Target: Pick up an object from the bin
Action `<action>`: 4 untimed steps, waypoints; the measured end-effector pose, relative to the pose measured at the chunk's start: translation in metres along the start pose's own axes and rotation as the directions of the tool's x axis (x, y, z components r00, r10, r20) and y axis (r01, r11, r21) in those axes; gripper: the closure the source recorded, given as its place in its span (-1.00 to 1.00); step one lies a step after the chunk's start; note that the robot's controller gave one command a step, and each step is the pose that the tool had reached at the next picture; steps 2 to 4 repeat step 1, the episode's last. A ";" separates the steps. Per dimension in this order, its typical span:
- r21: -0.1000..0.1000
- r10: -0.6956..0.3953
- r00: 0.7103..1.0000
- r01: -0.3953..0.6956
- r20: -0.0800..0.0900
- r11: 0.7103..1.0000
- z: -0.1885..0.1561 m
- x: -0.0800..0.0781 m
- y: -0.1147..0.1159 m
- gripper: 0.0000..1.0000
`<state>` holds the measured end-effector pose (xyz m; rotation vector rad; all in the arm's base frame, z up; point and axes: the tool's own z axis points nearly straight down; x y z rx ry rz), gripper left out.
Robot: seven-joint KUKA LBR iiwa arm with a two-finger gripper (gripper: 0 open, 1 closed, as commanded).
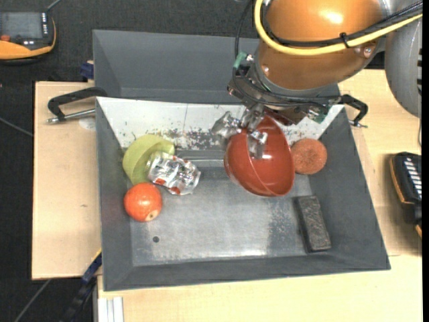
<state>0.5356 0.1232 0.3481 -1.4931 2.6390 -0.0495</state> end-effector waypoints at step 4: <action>0.007 -0.406 0.914 0.406 0.005 0.914 -0.021 0.002 -0.024 1.00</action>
Offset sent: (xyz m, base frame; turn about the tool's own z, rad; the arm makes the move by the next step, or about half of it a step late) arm 0.0154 -0.0149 0.0219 -0.4226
